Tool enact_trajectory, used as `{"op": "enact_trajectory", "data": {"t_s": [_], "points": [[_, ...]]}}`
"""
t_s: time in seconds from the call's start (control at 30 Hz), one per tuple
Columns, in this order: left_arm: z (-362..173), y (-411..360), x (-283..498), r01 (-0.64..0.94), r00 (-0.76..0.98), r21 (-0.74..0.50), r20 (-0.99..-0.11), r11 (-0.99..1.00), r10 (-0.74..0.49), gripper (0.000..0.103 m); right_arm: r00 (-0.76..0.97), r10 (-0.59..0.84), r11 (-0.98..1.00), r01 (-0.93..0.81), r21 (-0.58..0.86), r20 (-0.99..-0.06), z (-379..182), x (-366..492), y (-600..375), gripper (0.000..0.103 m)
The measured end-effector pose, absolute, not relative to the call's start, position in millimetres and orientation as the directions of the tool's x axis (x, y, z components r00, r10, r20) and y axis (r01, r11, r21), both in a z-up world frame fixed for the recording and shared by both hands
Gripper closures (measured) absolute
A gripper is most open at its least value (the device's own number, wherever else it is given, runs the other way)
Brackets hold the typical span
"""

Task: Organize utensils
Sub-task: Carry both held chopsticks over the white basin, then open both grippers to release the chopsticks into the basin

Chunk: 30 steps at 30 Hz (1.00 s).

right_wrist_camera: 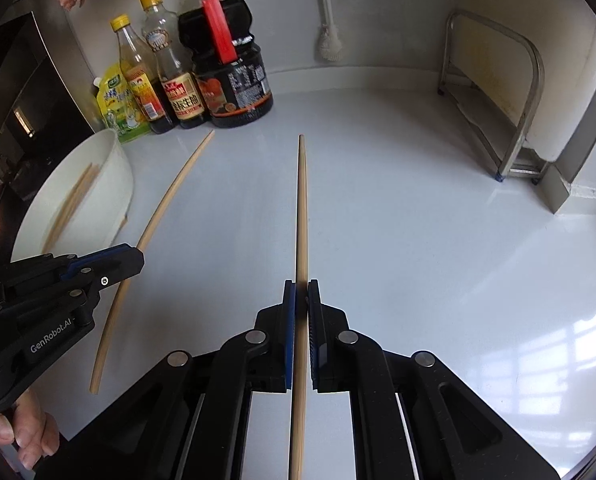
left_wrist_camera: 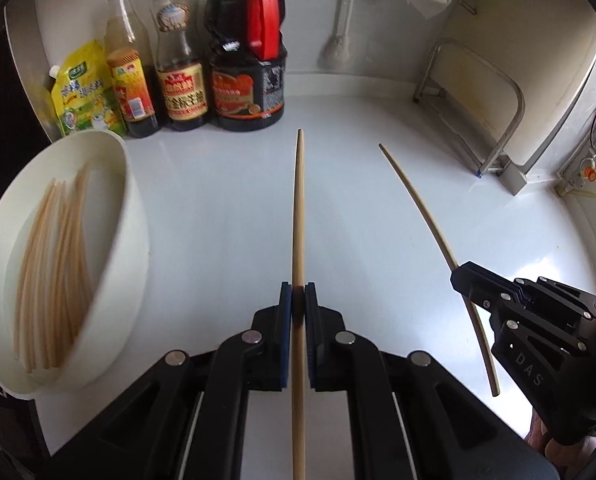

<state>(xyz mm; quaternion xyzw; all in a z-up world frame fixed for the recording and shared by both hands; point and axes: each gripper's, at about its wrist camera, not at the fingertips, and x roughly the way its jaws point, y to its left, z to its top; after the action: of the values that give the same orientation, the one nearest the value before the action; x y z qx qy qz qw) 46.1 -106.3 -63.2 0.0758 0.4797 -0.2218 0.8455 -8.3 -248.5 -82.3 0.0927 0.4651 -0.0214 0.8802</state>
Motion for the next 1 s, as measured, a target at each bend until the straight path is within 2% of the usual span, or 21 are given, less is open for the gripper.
{"op": "enact_trajectory", "data": {"t_s": [0.17, 0.37, 0.6, 0.9, 0.93, 1.0], "points": [[-28.2, -52.3, 67.9, 0.387, 0.513, -0.064, -0.814, 0.920, -0.273, 0.096, 0.606, 0.126, 0.982, 0.037, 0.186, -0.785, -52.0, 21.0, -194.9, 0.097], [-17.9, 27.7, 101.0, 0.270, 0.562, -0.024, -0.808, 0.963, -0.178, 0.096, 0.592, 0.242, 0.967, -0.086, 0.238, -0.769, -41.8, 71.8, -116.7, 0.097], [-29.1, 91.6, 138.9, 0.179, 0.560, 0.004, -0.823, 0.984, -0.098, 0.096, 0.542, 0.316, 0.949, -0.175, 0.262, -0.779, -45.3, 118.5, -39.3, 0.097], [-52.1, 116.2, 164.2, 0.170, 0.511, -0.009, -0.854, 0.985, -0.096, 0.095, 0.479, 0.305, 0.952, -0.164, 0.258, -0.823, -65.6, 149.2, -7.8, 0.097], [-53.0, 117.4, 165.9, 0.169, 0.509, -0.012, -0.855, 0.986, -0.097, 0.093, 0.476, 0.303, 0.953, -0.160, 0.257, -0.826, -66.6, 151.6, -7.7, 0.097], [-52.2, 118.8, 167.6, 0.162, 0.517, -0.009, -0.851, 0.987, -0.092, 0.081, 0.467, 0.304, 0.953, -0.152, 0.264, -0.830, -68.0, 153.6, -8.9, 0.097]]}}
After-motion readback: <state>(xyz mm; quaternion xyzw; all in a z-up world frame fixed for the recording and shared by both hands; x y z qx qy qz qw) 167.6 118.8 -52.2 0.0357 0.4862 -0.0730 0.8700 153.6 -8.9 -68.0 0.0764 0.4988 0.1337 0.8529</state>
